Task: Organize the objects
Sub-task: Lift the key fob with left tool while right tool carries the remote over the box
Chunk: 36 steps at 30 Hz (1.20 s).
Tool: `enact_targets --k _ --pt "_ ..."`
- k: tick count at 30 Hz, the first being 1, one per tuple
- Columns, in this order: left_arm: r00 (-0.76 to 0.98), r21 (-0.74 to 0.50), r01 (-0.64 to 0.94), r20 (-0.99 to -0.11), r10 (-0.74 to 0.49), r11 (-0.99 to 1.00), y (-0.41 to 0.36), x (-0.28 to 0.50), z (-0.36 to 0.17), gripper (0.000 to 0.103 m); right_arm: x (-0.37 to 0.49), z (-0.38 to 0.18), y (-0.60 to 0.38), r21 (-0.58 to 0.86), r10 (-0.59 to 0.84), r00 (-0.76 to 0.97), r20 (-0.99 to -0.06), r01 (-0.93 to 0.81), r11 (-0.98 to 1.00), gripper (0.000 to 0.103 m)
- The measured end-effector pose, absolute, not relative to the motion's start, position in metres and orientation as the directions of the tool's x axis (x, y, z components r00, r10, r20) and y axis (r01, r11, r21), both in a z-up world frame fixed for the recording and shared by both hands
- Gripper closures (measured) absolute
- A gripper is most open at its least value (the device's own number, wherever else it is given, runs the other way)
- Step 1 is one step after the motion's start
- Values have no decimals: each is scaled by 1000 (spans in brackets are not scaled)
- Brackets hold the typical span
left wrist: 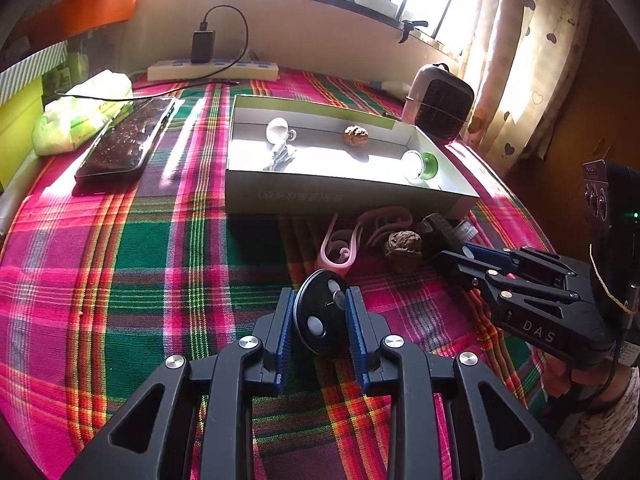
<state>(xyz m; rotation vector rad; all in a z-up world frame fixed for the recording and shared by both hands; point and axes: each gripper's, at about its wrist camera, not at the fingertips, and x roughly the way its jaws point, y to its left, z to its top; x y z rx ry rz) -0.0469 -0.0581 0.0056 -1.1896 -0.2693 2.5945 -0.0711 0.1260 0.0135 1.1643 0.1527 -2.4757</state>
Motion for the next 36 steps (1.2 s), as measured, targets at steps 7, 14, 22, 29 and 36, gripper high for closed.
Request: enact_targets --k 7,14,22,29,36 --pt "-636 -274 -170 -704 317 -947 -59 -45 12 80 -70 19 128 70 -313 -581 -752 401 -914 75" --pt "-649 -268 -174 -692 315 -948 -58 -43 22 80 -69 27 128 89 -336 -583 -740 410 -908 75" --pt "-670 -264 -177 -673 313 -948 -57 -51 35 80 -73 36 127 89 -347 -594 -726 419 -904 75" --pt "-676 -261 -182 -667 314 -948 -56 -59 39 80 -80 41 124 86 -350 -596 -722 426 -901 75" --pt "-680 -260 -185 -662 314 -948 -53 -69 44 80 -90 48 125 81 -349 -606 -715 425 -902 75"
